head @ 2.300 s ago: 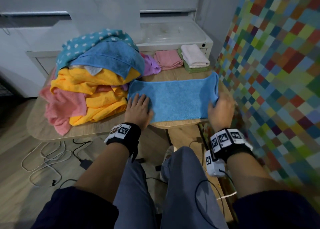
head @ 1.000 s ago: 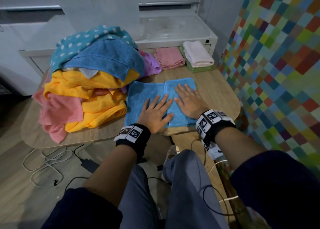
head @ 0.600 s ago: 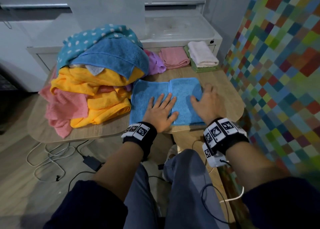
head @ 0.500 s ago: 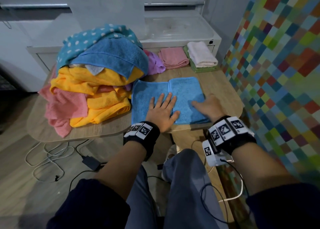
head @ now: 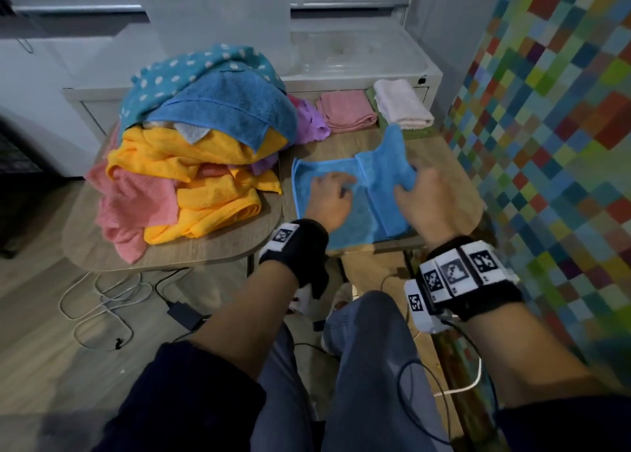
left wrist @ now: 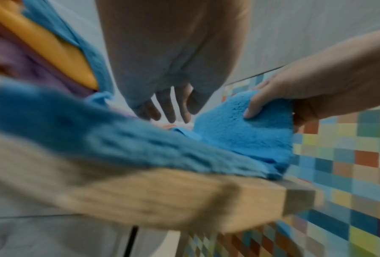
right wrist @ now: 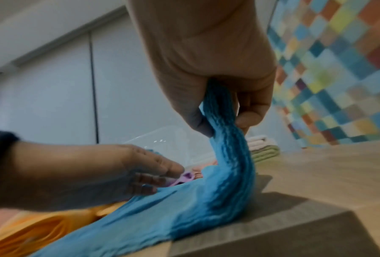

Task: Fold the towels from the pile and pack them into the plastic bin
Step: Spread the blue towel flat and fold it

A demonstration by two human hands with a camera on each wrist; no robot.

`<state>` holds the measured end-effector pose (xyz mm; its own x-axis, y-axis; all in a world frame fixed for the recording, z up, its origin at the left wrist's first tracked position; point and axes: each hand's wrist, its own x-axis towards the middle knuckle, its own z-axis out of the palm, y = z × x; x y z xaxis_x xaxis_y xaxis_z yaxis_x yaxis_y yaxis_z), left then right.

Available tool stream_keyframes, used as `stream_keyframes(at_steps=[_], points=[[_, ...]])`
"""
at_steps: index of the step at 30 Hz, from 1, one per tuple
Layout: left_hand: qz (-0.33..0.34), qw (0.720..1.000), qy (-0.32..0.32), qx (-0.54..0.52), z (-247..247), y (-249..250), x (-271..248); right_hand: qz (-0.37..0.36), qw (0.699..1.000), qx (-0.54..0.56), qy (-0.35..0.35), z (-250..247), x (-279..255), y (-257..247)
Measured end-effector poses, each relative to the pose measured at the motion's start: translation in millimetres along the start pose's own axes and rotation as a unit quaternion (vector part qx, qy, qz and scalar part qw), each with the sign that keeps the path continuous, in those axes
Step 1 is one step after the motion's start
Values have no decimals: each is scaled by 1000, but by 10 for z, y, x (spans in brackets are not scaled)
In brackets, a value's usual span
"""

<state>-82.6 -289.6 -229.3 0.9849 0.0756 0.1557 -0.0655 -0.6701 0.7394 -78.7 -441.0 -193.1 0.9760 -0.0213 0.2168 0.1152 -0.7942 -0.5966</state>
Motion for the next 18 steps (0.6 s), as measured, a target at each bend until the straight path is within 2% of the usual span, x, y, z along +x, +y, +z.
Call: stream_keyframes(at_steps=[2,3,5,6,7,8,11,13,16,18], points=[[-62,991,56,-102,-189,-154,14,-46,998,-40,-8,112,-137,-159],[-102,979,63,-164,-251,-224,31,-75,995,-61,-9,163,-216,-237],[-206,925,59,-314,-342,-285,36,-137,986,-99,-14,276,-366,-366],[-247,894,57,-369,-348,-311,49,-162,979,-119,-28,330,-428,-404],[-269,878,54,-392,-367,-342,49,-182,973,-136,-49,398,-487,-440],[-277,875,52,-394,-376,-362,50,-199,965,-155,-73,464,-534,-460],[-266,903,76,-328,-336,-446,54,-231,942,-214,-120,631,-603,-423],[-265,912,93,-300,-320,-459,47,-222,953,-172,-114,629,-594,-398],[-254,917,103,-289,-305,-446,37,-187,980,-48,-51,551,-440,-352],[-244,928,98,-265,-306,-449,38,-181,981,-50,-52,573,-293,-262]])
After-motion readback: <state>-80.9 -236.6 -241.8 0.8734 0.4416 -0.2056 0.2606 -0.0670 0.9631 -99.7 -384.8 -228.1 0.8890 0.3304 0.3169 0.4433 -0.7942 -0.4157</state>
